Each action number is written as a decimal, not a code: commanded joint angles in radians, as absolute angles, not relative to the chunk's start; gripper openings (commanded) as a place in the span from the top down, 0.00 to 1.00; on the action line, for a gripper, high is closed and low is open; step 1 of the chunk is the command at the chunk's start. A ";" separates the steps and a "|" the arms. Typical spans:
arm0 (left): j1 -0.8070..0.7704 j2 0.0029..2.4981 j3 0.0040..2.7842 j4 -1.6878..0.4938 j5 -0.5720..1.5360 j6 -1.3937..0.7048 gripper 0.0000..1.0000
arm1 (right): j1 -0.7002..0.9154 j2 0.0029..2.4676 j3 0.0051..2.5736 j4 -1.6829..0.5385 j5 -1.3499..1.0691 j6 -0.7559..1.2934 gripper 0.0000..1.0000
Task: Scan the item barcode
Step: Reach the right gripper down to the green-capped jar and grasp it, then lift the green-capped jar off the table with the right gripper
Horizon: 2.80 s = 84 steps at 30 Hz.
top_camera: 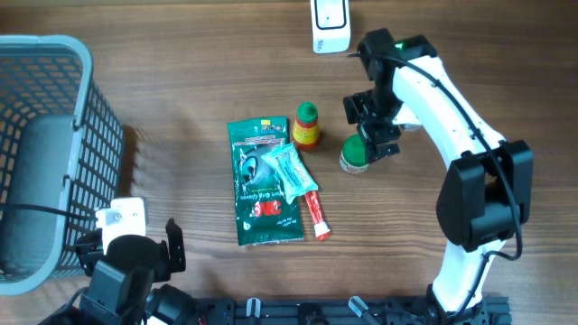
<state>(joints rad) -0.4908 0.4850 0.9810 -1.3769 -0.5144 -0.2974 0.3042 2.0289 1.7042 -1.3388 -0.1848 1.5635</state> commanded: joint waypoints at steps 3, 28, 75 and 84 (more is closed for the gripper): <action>-0.491 0.480 0.983 -1.374 -0.514 -0.299 0.00 | 0.352 2.005 1.626 -1.293 -0.123 1.686 0.00; -0.491 0.480 0.983 -1.374 -0.514 -0.298 0.00 | 0.356 1.973 1.531 -1.131 0.075 0.155 0.13; -0.491 0.480 0.983 -1.374 -0.514 -0.299 0.00 | 0.333 2.023 1.486 -1.036 -0.060 0.389 0.13; -0.491 0.480 0.983 -1.374 -0.514 -0.299 0.00 | 0.333 1.923 1.596 -1.110 -0.068 0.475 0.00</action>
<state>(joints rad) -0.4908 0.4850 0.9810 -1.3766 -0.5144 -0.2974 0.3367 1.9732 1.5501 -1.1091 -0.0772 0.4438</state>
